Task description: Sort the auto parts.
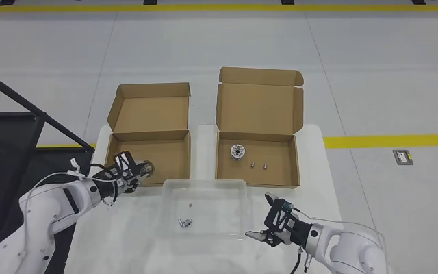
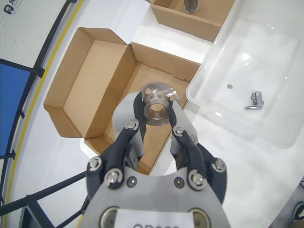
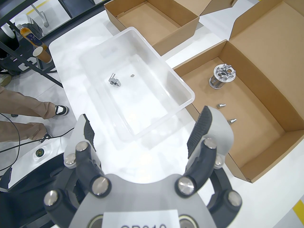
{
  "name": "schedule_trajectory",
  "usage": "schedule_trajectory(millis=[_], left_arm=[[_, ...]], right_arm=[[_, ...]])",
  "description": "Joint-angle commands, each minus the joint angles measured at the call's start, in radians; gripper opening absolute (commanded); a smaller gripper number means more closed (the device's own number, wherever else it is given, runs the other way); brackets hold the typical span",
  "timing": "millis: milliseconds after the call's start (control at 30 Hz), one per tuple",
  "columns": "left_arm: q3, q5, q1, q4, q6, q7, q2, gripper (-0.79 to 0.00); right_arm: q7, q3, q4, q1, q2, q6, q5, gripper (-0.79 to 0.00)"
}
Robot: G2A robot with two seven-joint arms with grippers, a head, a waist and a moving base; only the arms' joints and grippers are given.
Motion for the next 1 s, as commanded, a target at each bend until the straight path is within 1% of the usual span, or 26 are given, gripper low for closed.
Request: schedule_trajectory(millis=[0,167,233,267,333,367,433,533,667,833,967], left_arm=[[0.003,0.001,-0.001,0.000,0.000,-0.002,0.000,-0.785],[0.003,0.001,-0.001,0.000,0.000,-0.002,0.000,-0.785],[0.005,-0.014,0.008,0.032,0.041,-0.004,-0.003,-0.785],[0.004,0.001,0.000,0.050,0.080,-0.021,-0.005,-0.785],[0.016,-0.039,-0.024,0.106,0.119,-0.022,-0.011,-0.785],[0.022,-0.055,-0.047,0.140,0.132,-0.030,-0.014,-0.785],[0.050,-0.031,-0.101,0.198,0.160,-0.053,-0.020,-0.785],[0.113,-0.014,-0.187,0.307,0.183,-0.068,-0.036,-0.785],[0.210,-0.043,-0.318,0.484,0.138,-0.056,-0.064,-0.785],[0.339,-0.084,-0.482,0.716,0.053,-0.036,-0.113,-0.785],[0.427,-0.054,-0.583,0.855,0.051,-0.025,-0.152,-0.785]], right_arm=[[0.000,0.000,0.000,0.000,0.000,0.000,0.000,0.000],[0.000,0.000,0.000,0.000,0.000,0.000,0.000,0.000],[0.000,0.000,0.000,0.000,0.000,0.000,0.000,0.000],[0.000,0.000,0.000,0.000,0.000,0.000,0.000,0.000],[0.000,0.000,0.000,0.000,0.000,0.000,0.000,0.000],[0.000,0.000,0.000,0.000,0.000,0.000,0.000,0.000],[0.000,0.000,0.000,0.000,0.000,0.000,0.000,0.000],[0.000,0.000,0.000,0.000,0.000,0.000,0.000,0.000],[0.000,0.000,0.000,0.000,0.000,0.000,0.000,0.000],[0.000,0.000,0.000,0.000,0.000,0.000,0.000,0.000],[0.000,0.000,0.000,0.000,0.000,0.000,0.000,0.000]])
